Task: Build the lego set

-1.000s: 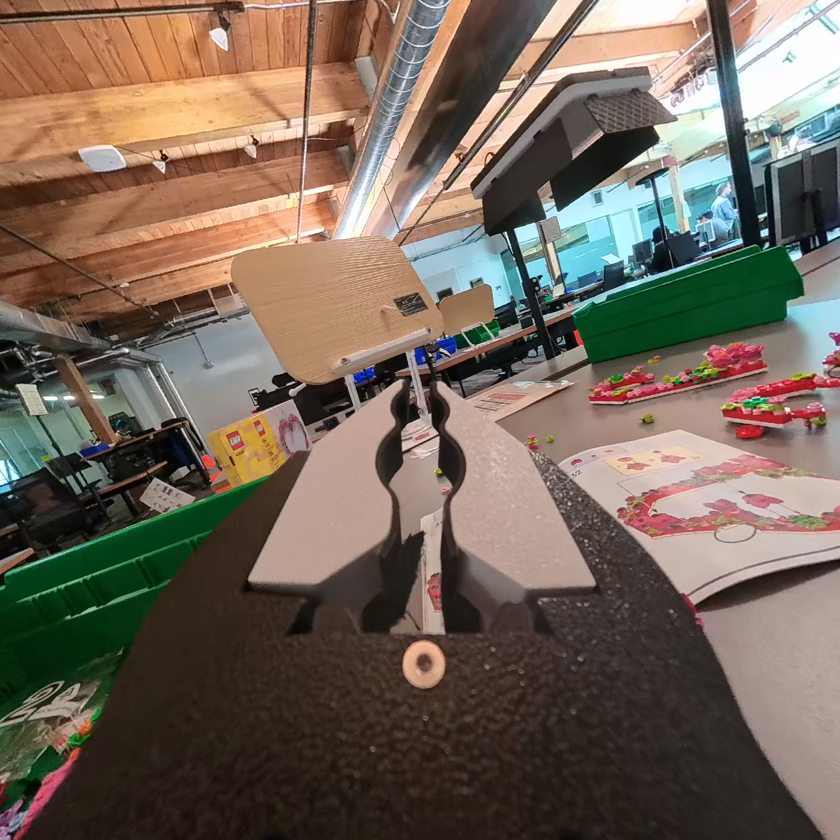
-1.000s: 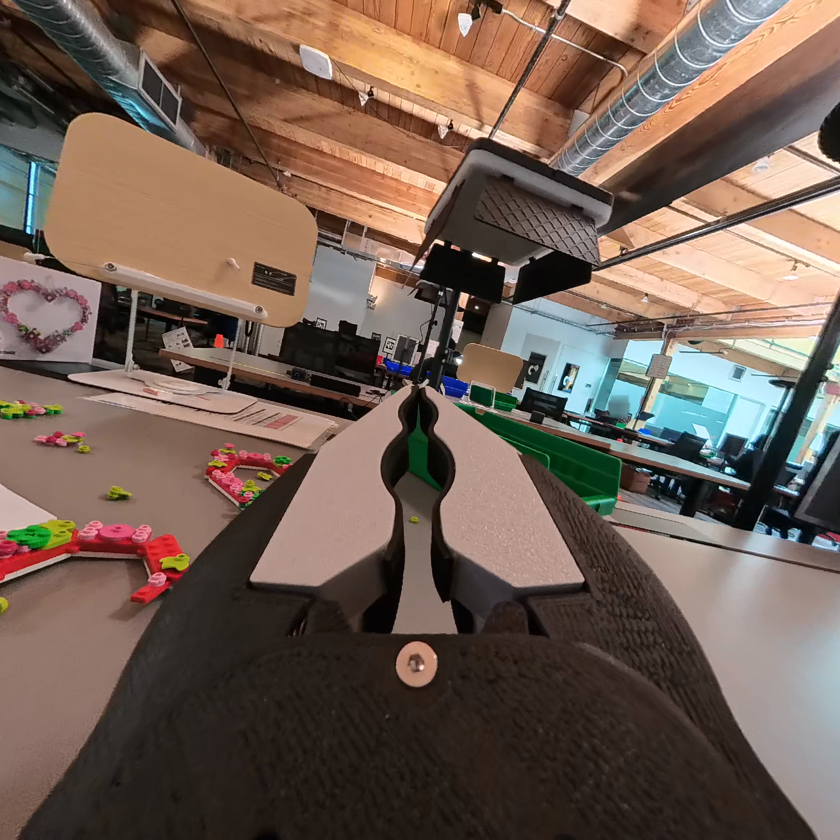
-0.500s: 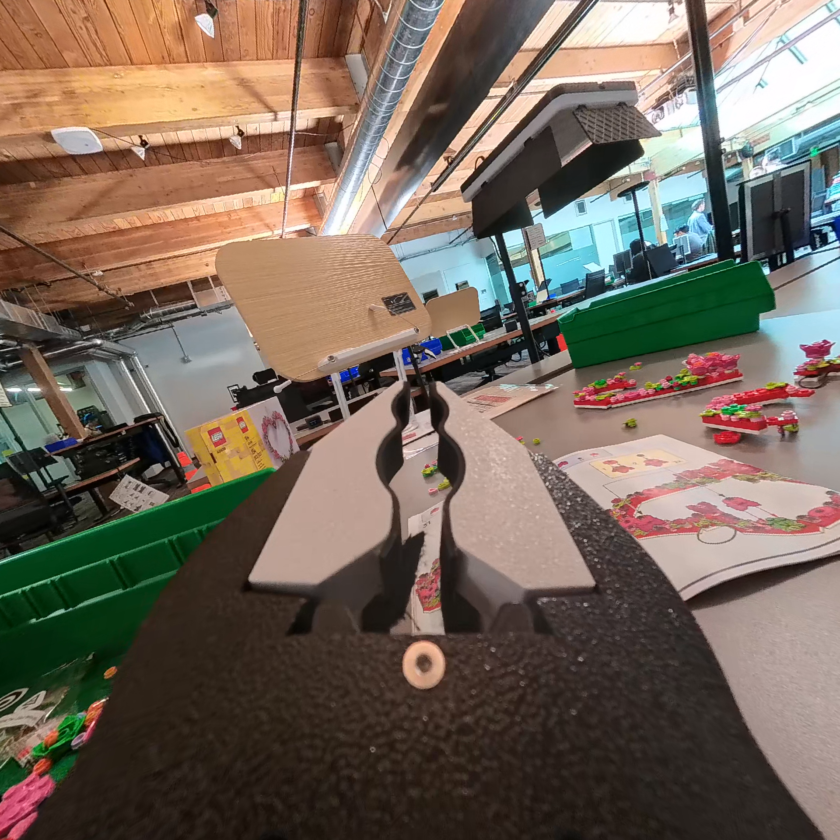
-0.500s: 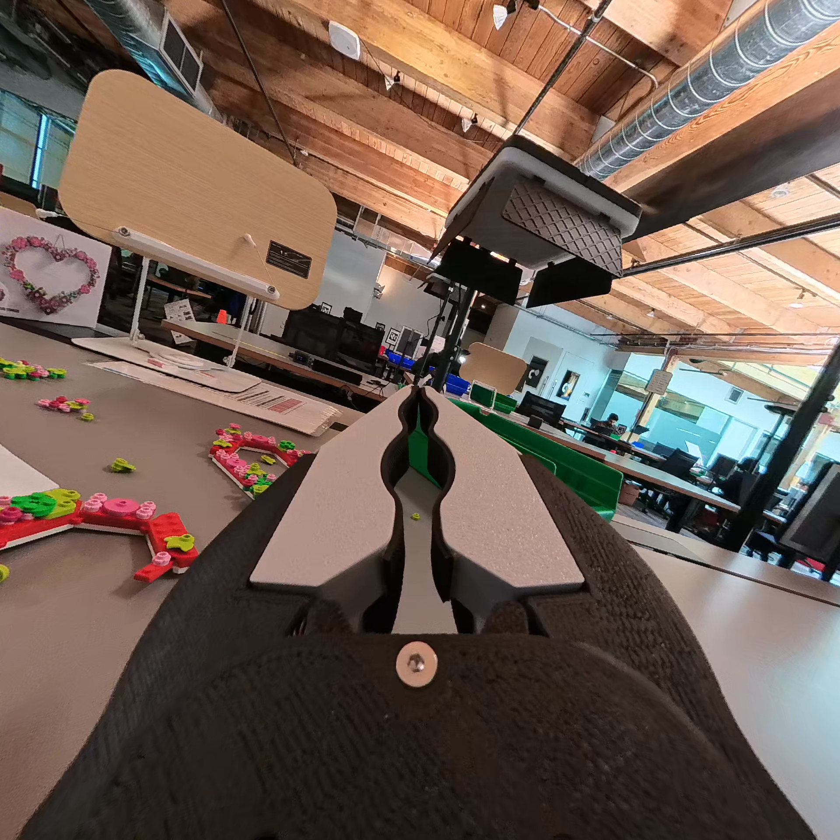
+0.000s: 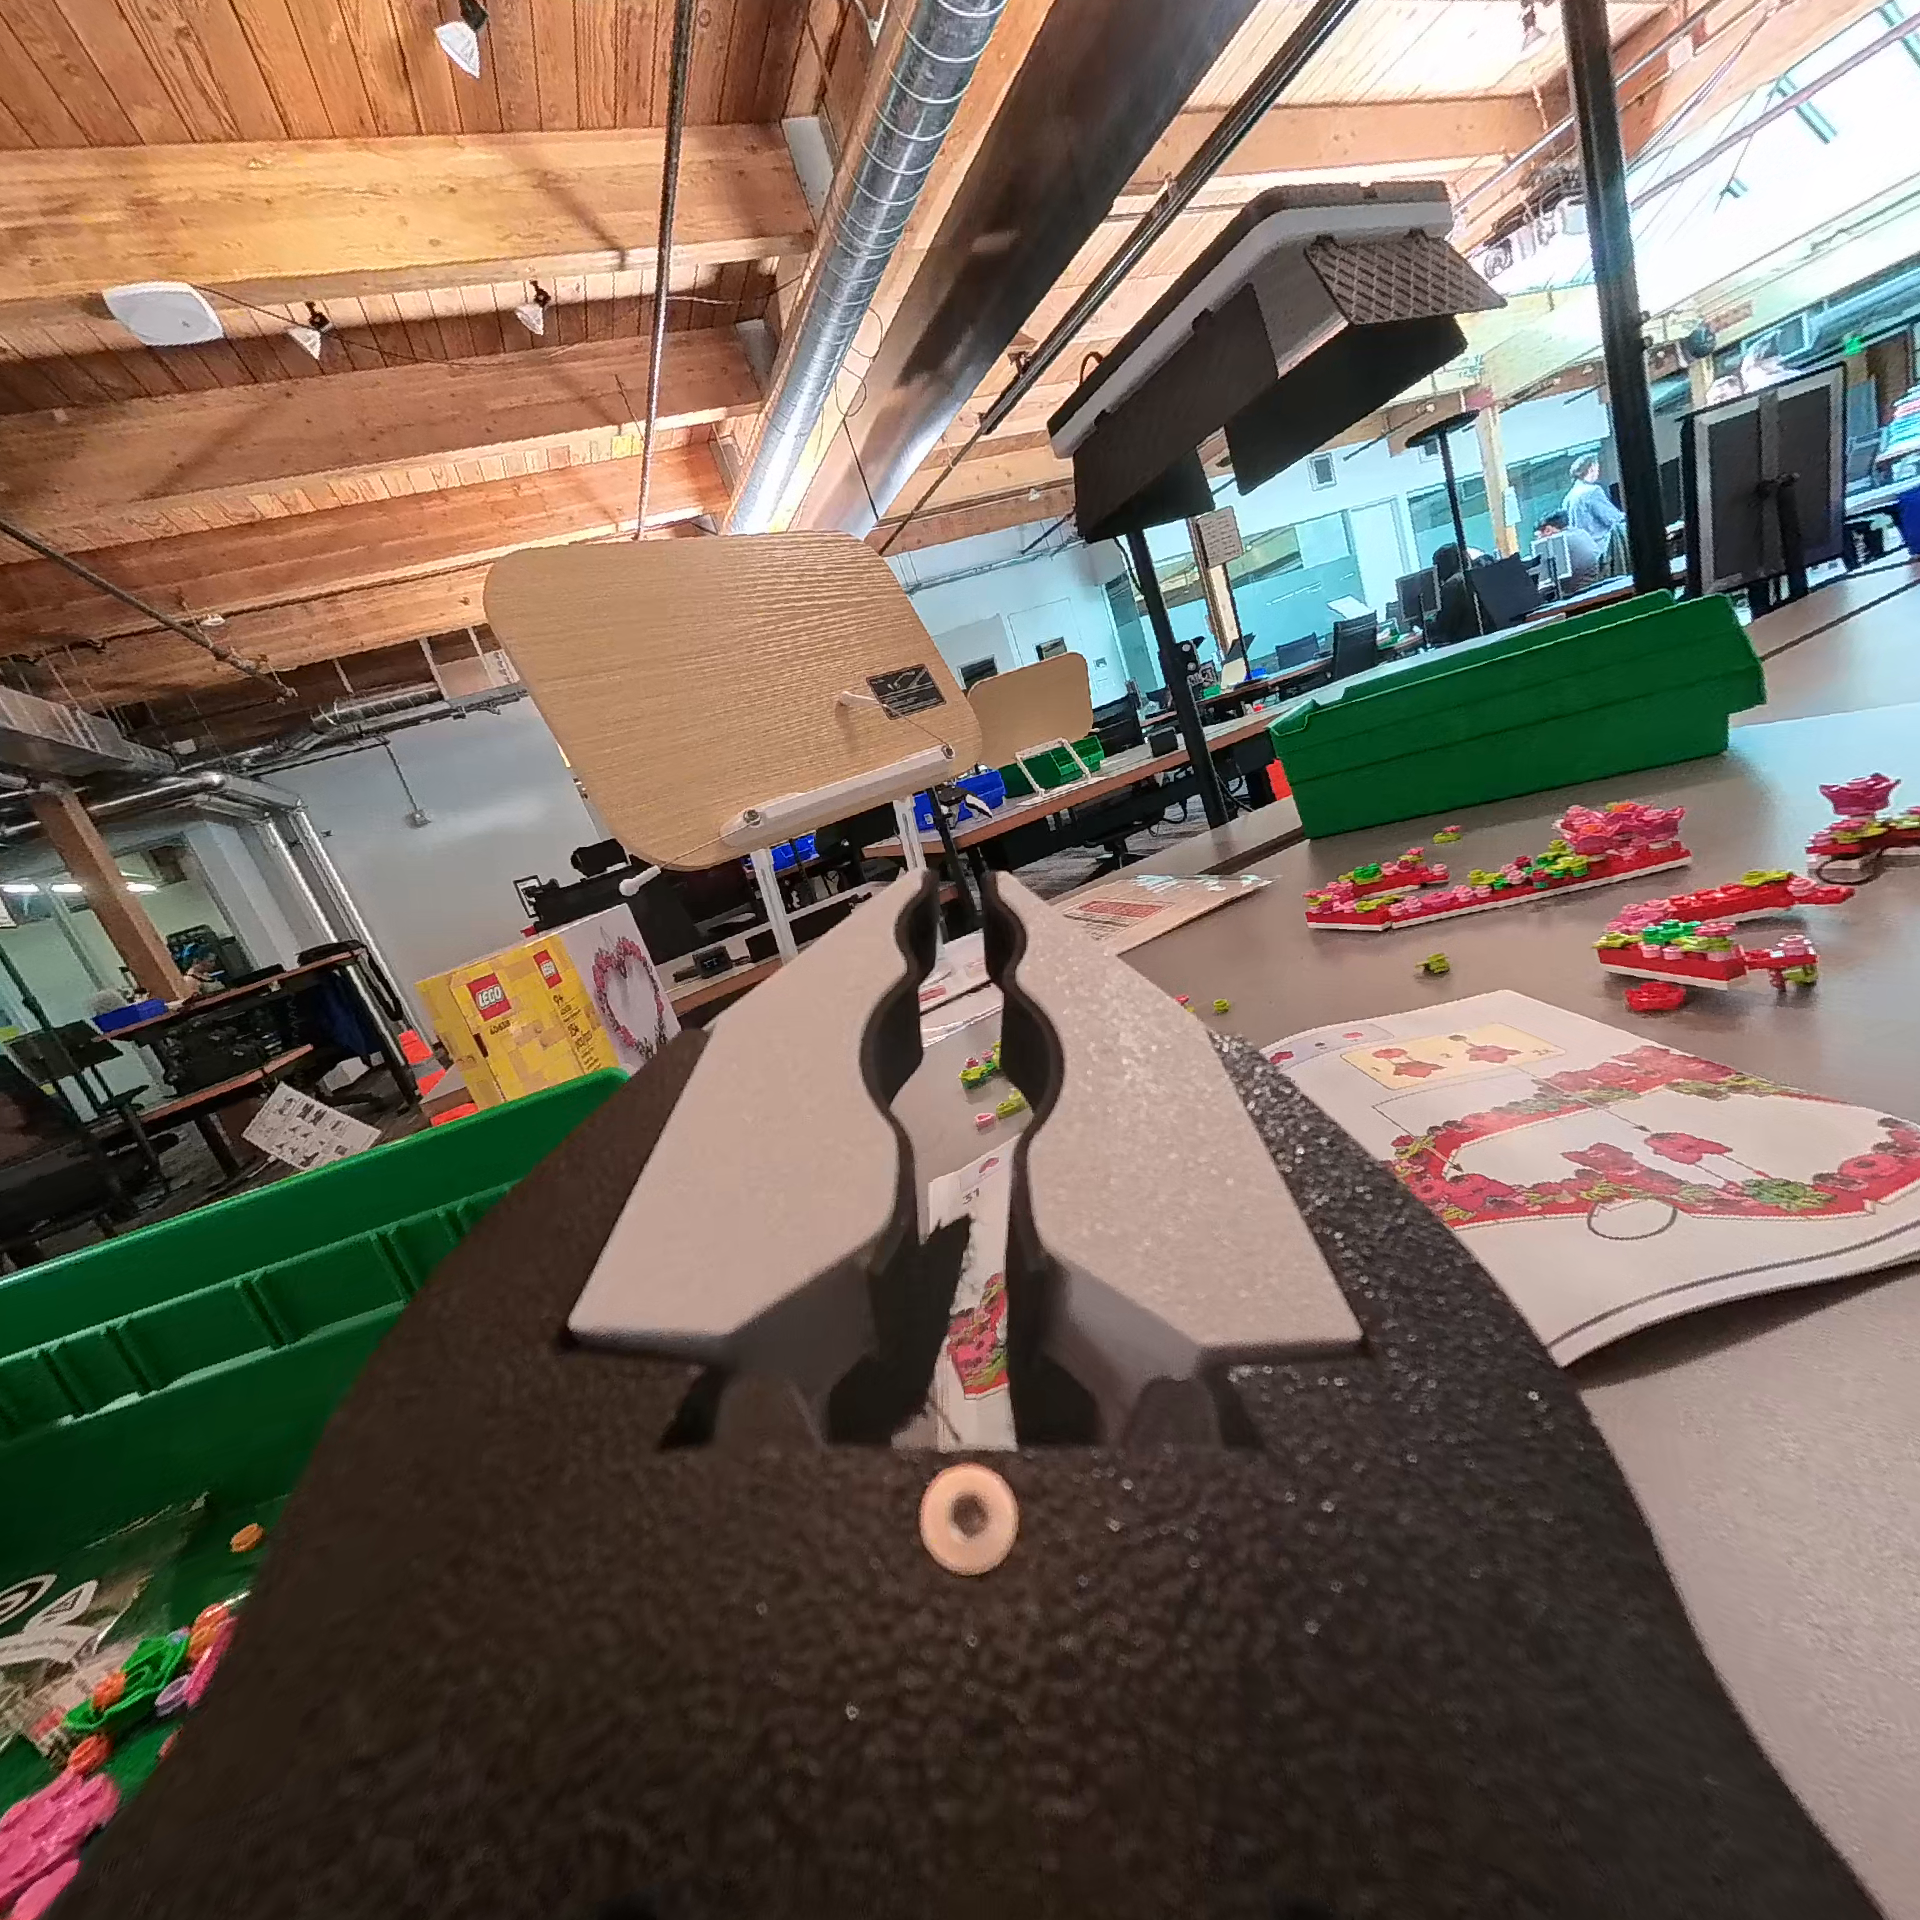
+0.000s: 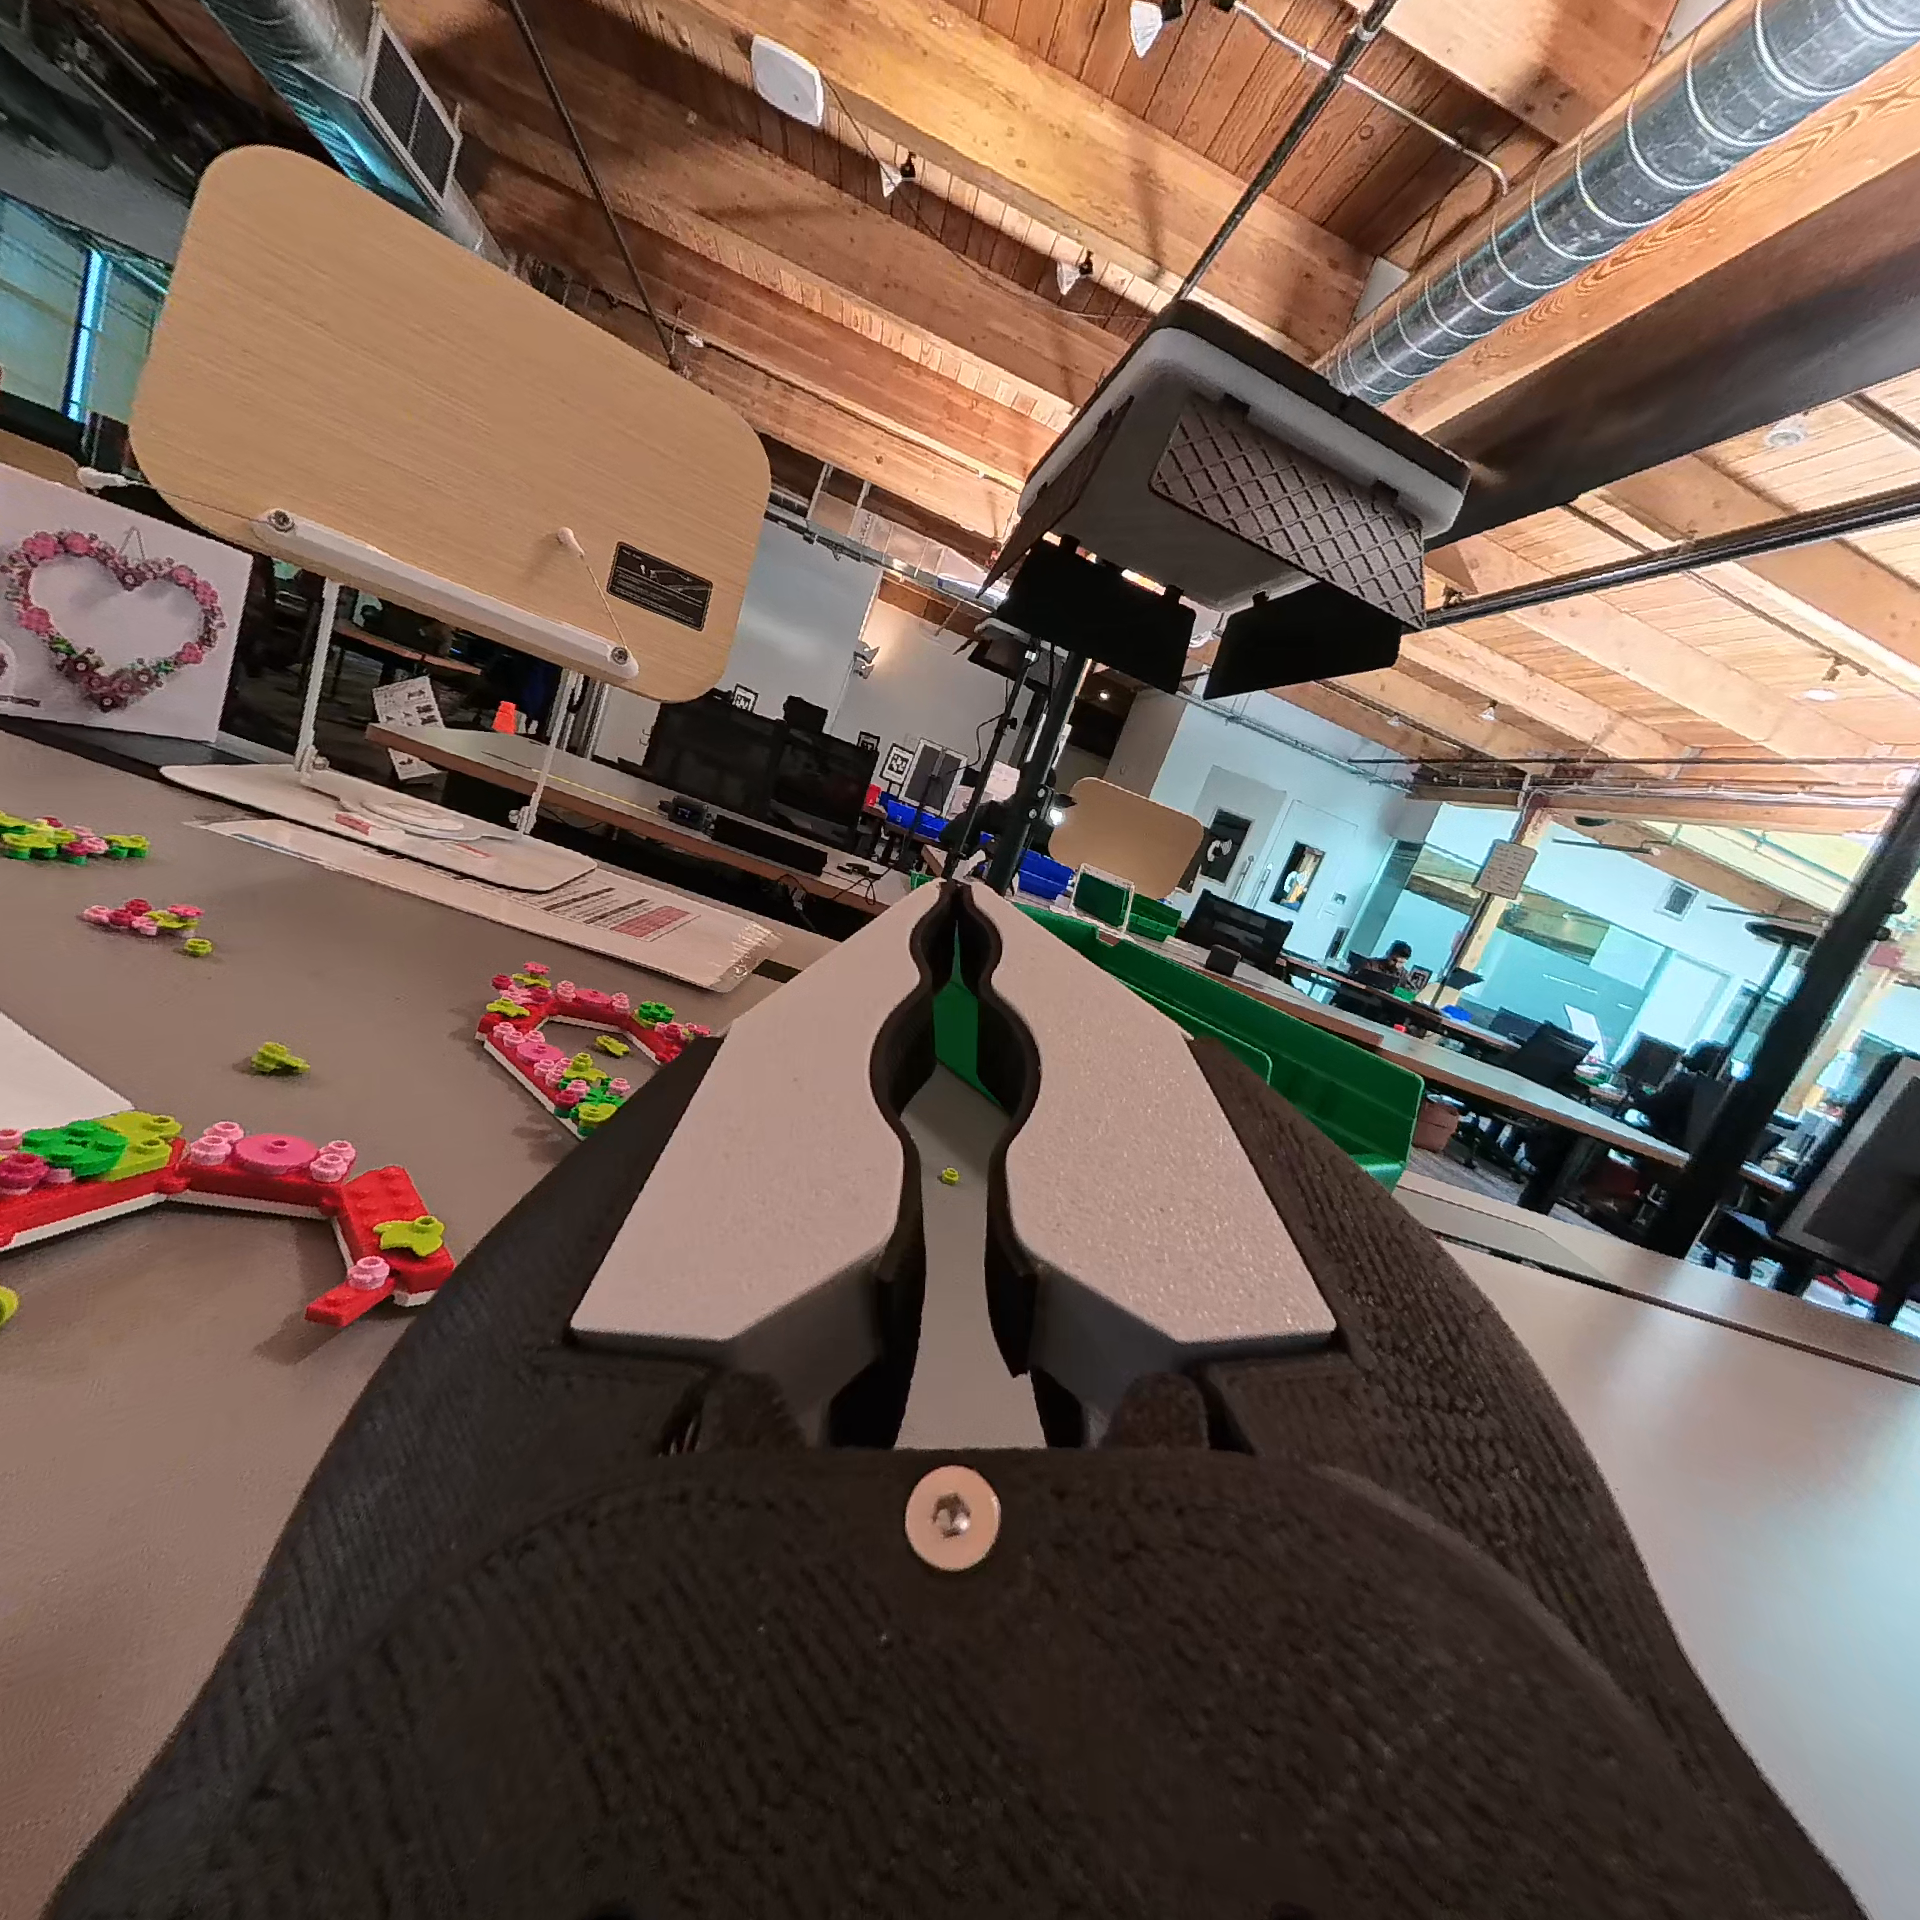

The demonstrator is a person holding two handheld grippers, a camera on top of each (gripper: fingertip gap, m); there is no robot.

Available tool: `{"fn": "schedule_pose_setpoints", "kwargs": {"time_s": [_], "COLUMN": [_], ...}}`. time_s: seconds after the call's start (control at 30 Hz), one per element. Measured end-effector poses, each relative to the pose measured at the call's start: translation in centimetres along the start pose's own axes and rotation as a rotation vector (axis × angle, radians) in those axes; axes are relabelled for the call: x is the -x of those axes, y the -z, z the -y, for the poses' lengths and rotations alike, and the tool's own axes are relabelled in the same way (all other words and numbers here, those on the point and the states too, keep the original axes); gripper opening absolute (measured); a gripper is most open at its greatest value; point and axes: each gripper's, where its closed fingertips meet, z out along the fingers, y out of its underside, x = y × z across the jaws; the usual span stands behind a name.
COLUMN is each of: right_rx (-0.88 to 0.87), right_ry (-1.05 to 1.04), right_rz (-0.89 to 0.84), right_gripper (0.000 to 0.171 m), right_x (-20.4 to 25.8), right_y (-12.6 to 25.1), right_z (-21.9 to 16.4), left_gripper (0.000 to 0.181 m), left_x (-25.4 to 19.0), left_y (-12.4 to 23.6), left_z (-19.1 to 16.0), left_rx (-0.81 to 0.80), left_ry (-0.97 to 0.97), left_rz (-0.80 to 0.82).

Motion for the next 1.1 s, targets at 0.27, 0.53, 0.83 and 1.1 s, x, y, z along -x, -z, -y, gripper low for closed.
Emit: {"fn": "schedule_pose_setpoints", "kwargs": {"time_s": [0.27,0.53,0.83,1.1], "right_rx": [-0.004,0.002,0.005,0.006], "right_ry": [0.003,0.009,0.009,-0.049], "right_rz": [-0.023,-0.022,-0.024,-0.040], "right_gripper": [0.000,0.000,0.000,0.000], "right_x": [-0.36,-0.29,-0.39,-0.64], "right_y": [0.16,0.05,0.03,0.06], "right_z": [0.11,-0.04,-0.13,-0.05], "left_gripper": [0.005,0.005,0.004,0.005], "left_x": [0.06,0.08,-0.07,-0.08], "left_y": [0.03,0.03,-0.05,-0.06], "left_z": [0.01,0.00,0.01,0.01], "left_rx": [-0.001,-0.003,-0.004,-0.006], "left_ry": [0.003,0.010,0.012,0.014], "left_rz": [-0.001,-0.004,-0.013,-0.018]}}
